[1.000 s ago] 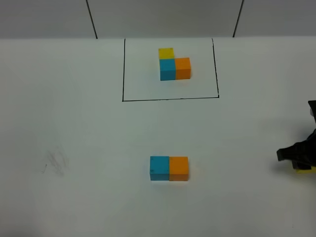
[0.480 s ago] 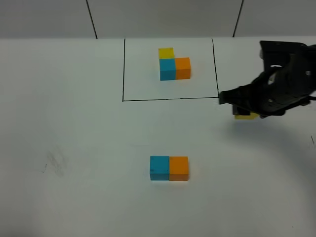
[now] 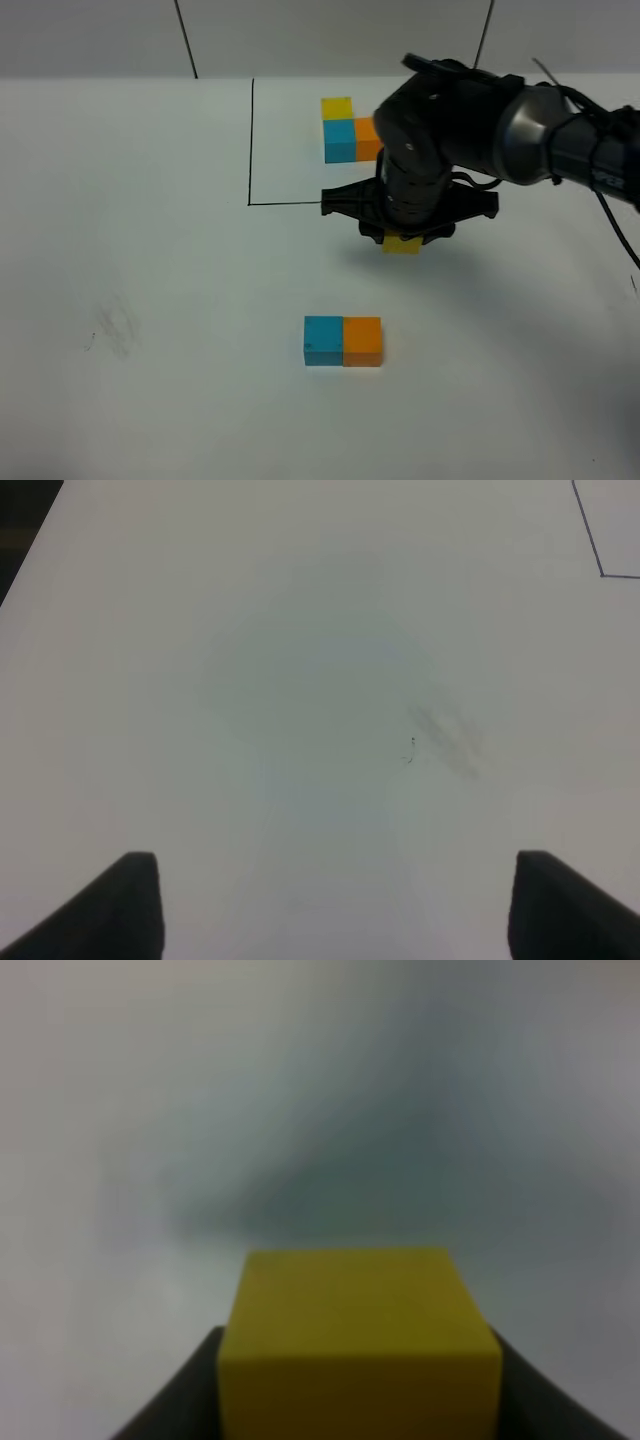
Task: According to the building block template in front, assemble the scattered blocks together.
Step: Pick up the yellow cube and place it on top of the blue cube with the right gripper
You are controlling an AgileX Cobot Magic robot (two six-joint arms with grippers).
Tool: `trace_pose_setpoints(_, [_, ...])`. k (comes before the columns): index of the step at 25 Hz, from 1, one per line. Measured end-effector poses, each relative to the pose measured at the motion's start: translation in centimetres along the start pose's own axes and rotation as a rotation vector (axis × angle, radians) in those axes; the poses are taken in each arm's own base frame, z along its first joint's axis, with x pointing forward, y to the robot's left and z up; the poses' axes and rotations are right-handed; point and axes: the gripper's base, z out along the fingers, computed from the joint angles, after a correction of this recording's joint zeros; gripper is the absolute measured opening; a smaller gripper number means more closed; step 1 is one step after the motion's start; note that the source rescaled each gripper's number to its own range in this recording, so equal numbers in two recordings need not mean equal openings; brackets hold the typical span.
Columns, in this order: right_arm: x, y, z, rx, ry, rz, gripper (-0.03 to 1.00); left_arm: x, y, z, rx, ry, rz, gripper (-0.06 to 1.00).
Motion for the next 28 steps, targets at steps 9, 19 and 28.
trace_pose_setpoints(9, [1.9,4.3,0.3,-0.045,0.030,-0.031,0.21,0.0,0.0,0.0,0.000,0.000,0.000,0.60])
trace_pose_setpoints(19, [4.0,6.2,0.5,-0.066,0.059,-0.016,0.21,0.0,0.0,0.0,0.000,0.000,0.000,0.60])
trace_pose_setpoints(28, [5.5,7.4,1.6,-0.039,0.051,0.005,0.21,0.0,0.0,0.0,0.000,0.000,0.000,0.60])
